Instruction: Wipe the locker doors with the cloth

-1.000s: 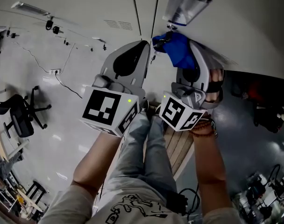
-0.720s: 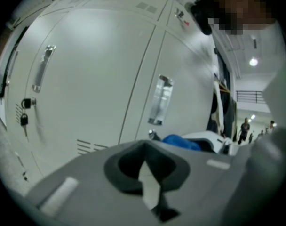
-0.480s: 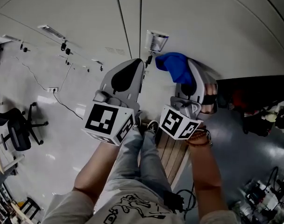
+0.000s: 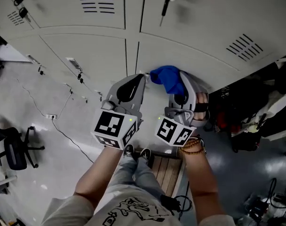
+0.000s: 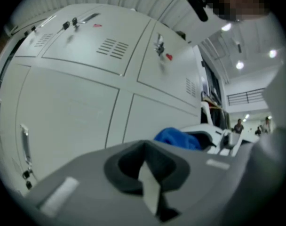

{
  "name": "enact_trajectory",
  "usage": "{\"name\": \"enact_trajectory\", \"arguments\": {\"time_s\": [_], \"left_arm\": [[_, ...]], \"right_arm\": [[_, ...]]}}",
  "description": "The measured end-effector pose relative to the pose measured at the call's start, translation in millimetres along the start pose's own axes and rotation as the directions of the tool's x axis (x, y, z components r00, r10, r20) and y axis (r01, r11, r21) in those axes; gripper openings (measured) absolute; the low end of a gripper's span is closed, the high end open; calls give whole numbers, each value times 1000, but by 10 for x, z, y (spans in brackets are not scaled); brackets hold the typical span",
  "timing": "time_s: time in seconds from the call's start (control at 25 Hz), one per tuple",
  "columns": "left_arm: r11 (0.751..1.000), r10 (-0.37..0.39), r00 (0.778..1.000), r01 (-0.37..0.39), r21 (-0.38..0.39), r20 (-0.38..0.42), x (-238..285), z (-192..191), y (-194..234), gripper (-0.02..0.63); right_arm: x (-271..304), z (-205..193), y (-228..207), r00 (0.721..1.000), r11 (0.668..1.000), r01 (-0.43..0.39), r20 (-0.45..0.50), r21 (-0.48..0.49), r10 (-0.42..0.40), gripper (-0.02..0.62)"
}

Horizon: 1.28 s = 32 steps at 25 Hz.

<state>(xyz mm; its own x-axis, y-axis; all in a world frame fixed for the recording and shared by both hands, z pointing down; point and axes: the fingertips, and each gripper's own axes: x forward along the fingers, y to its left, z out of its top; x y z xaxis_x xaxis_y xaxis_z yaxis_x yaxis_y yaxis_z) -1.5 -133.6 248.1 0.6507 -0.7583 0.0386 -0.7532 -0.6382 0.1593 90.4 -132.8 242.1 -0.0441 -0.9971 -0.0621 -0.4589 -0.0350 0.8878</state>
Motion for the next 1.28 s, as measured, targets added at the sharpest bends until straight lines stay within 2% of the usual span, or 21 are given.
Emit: {"name": "enact_trajectory", "arguments": {"time_s": [0.28, 0.48, 0.68, 0.96, 1.28], "left_arm": [[999, -27, 999, 25, 41, 41, -39, 515, -155, -2], [997, -42, 998, 40, 61, 47, -42, 667, -238, 0], [996, -58, 997, 55, 63, 42, 40, 658, -295, -2], [995, -89, 996, 88, 51, 31, 199, 545, -480, -2], [995, -98, 995, 98, 30, -9, 332, 226, -579, 0]], "right_arm": [[29, 361, -609, 998, 998, 62, 27, -1, -62, 46], [16, 416, -681, 998, 998, 65, 28, -10, -65, 46], [0, 373, -733, 996, 997, 79, 37, -27, -78, 46], [-107, 113, -902, 994, 993, 109, 19, -42, -108, 46], [-165, -136, -806, 994, 994, 107, 5, -21, -107, 46]]}}
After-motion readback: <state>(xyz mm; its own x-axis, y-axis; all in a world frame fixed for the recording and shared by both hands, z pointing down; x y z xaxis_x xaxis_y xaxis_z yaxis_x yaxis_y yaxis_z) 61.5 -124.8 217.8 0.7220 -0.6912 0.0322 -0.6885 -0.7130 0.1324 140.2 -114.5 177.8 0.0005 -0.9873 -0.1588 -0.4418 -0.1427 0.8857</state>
